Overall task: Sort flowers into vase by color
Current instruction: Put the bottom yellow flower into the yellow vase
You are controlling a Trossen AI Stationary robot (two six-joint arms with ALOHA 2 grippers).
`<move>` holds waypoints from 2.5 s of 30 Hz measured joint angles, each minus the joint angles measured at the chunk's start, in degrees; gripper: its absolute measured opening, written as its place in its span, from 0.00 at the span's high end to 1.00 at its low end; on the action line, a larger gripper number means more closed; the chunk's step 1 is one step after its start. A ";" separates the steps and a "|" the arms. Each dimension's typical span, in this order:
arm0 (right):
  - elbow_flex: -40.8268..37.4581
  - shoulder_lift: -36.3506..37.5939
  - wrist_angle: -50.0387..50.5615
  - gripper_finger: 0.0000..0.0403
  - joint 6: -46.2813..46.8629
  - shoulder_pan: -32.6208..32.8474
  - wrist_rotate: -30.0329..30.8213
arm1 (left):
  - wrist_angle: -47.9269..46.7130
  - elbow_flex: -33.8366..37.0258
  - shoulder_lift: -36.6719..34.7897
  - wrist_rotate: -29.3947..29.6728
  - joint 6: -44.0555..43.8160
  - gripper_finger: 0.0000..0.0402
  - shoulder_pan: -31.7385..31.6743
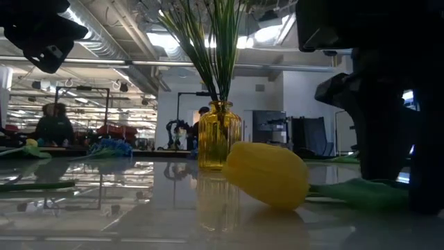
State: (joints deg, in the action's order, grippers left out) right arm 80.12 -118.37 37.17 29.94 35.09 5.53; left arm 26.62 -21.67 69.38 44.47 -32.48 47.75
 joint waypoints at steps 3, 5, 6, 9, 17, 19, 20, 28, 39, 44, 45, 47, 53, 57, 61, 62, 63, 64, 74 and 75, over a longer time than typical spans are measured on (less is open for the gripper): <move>-0.09 -0.03 -1.08 0.79 -0.79 0.08 1.66 | 0.01 0.00 0.00 0.00 -0.01 0.66 0.00; -0.34 0.52 -3.07 0.92 -1.96 0.30 2.73 | 0.02 0.00 0.00 0.02 -0.01 0.66 0.00; -0.50 0.94 -4.76 0.96 -2.73 0.31 3.50 | 0.01 0.00 0.00 0.02 -0.01 0.66 0.00; -0.63 3.95 -13.53 0.95 -6.17 1.03 7.91 | 0.01 0.00 0.00 0.02 -0.01 0.66 0.00; -0.43 20.41 -37.24 0.98 -28.62 4.26 19.91 | -0.37 0.00 0.00 0.07 0.03 0.66 0.07; -0.33 24.25 -44.14 0.98 -36.53 5.37 23.35 | -0.72 0.00 0.00 0.04 0.06 0.66 0.14; -0.15 26.19 -46.77 0.98 -40.66 5.79 25.88 | -0.86 0.02 0.00 0.06 0.22 0.66 0.26; -2.49 37.05 -51.17 0.99 -58.77 3.02 40.83 | -17.73 -3.58 -5.16 -4.04 -2.92 0.66 -0.45; -29.52 46.38 -71.95 1.00 -46.32 -18.79 20.51 | -64.58 -15.56 -8.81 -12.37 -26.61 0.66 -5.76; -39.08 45.21 -89.51 1.00 -39.83 -24.80 8.98 | -73.14 -14.36 -8.76 -18.28 -40.39 0.66 -7.04; -40.65 44.54 -93.09 1.00 -38.84 -25.38 7.43 | -74.86 -14.10 -8.76 -19.58 -42.60 0.66 -7.35; -43.19 42.70 -99.26 1.00 -37.34 -25.57 6.06 | -77.26 -13.70 -8.76 -21.97 -45.94 0.66 -8.08; -46.47 34.44 -116.08 1.00 -34.90 -25.40 4.94 | -79.78 -13.25 -8.76 -27.44 -50.06 0.66 -11.19; -46.13 28.95 -123.56 1.00 -34.20 -25.90 4.79 | -83.65 -13.24 -8.76 -31.36 -51.35 0.66 -14.27; -45.31 26.04 -125.10 1.00 -31.35 -27.01 4.17 | -88.75 -13.20 -8.76 -34.20 -53.06 0.66 -17.55; -45.24 25.46 -124.99 1.00 -31.20 -26.93 4.10 | -88.92 -13.20 -8.78 -34.64 -52.97 0.66 -18.28; -45.22 24.87 -125.19 1.00 -31.13 -26.93 4.41 | -88.87 -13.20 -8.77 -35.05 -52.83 0.66 -18.92; -45.22 24.35 -125.69 1.00 -31.06 -26.91 4.65 | -88.92 -13.20 -8.74 -35.29 -52.71 0.66 -19.54; -45.18 22.75 -114.53 0.93 -30.07 -26.86 5.45 | -88.77 -13.20 -8.76 -35.02 -50.69 0.63 -29.22; -45.18 22.75 -113.06 0.91 -29.83 -26.86 5.53 | -88.74 -13.20 -8.76 -34.42 -50.61 0.61 -30.82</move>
State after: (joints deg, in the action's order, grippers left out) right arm 34.94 -95.61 -75.88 0.11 8.23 11.06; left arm -62.12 -34.87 60.62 10.05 -83.09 16.93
